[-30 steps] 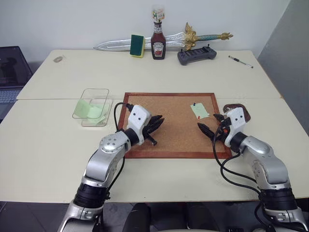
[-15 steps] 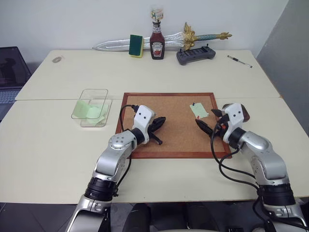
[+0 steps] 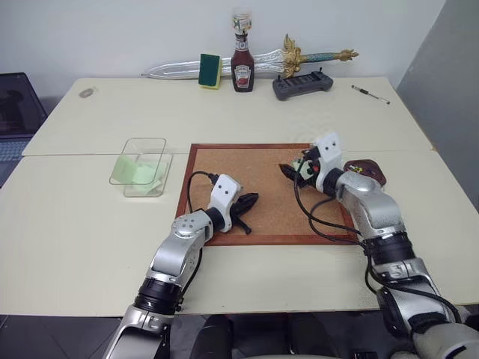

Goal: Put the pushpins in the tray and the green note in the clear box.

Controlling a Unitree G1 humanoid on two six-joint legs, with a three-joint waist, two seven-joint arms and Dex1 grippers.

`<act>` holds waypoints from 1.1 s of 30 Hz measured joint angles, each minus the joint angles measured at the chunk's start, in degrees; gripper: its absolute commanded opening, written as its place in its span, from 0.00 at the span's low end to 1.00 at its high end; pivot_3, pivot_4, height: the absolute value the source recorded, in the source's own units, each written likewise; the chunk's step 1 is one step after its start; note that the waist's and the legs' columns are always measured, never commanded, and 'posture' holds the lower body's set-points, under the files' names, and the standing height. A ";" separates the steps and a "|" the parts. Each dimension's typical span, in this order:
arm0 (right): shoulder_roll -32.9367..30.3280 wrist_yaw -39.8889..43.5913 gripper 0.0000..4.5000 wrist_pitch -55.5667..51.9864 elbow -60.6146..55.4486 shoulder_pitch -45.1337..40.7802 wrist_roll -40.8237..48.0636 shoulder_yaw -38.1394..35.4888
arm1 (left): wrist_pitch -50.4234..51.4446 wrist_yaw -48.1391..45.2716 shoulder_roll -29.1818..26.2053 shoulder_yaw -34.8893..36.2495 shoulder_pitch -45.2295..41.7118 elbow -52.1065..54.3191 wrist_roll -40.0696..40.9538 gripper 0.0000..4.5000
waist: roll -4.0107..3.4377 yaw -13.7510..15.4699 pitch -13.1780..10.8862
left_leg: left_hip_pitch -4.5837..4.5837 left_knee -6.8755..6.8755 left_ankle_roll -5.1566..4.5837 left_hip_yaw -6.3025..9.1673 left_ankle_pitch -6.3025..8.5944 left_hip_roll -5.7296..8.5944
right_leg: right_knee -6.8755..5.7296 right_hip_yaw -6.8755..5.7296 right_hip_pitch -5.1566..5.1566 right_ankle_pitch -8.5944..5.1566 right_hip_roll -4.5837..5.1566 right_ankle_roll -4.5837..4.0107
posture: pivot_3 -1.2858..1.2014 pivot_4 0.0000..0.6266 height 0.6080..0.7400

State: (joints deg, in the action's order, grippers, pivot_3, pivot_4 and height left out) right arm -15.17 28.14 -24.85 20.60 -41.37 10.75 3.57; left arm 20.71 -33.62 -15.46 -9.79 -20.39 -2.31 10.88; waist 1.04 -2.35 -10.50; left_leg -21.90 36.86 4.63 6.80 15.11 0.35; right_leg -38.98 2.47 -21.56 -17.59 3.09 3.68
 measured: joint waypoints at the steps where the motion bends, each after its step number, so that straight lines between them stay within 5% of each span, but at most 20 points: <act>1: 0.58 -0.17 1.00 0.62 1.95 -1.11 -0.44 0.04 | 0.00 -0.01 0.05 -0.02 -0.02 0.02 -0.03 0.01 | 0.00 -0.02 0.00 | 0.00 -0.01 0.00 -0.02 0.00 0.01 | -0.01 0.02 -0.02 0.00 0.01 0.00 | 0.52 0.24 1.00; 10: 2.27 -2.47 1.00 7.68 15.29 -6.95 -2.93 -1.31 | 0.12 -0.07 0.23 -0.69 0.79 1.36 -0.59 0.01 | -0.01 -0.04 0.01 | -0.06 -0.03 0.00 -0.02 0.00 0.01 | -0.02 0.02 -0.10 0.00 0.01 -0.01 | 0.52 0.24 1.00; 25: 1.41 -6.65 1.00 5.29 13.61 -5.31 -5.55 -2.32 | 0.41 0.02 0.25 -0.94 1.67 2.48 -0.63 0.01 | -0.03 -0.37 0.02 | -0.06 -0.03 -0.01 -0.04 0.00 0.01 | -0.04 0.04 -0.12 0.00 0.01 -0.01 | 0.52 0.24 1.00; 33: 1.02 -7.40 0.66 4.39 13.43 -4.75 -6.35 -2.33 | 0.60 0.04 0.42 -1.02 1.74 2.66 -0.63 0.00 | -0.03 -0.40 0.02 | -0.06 -0.04 -0.01 -0.05 0.00 0.01 | -0.04 0.05 -0.12 0.00 0.01 -0.01 | 0.52 0.24 1.00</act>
State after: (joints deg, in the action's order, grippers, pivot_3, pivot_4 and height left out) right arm -14.15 20.74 -20.46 34.02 -46.12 4.40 1.24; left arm 21.30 -33.59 -15.04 -10.81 -18.65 0.36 10.25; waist 1.01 -2.74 -10.49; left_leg -21.96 36.83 4.63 6.75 15.11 0.36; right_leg -39.01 2.52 -21.68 -17.58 3.10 3.67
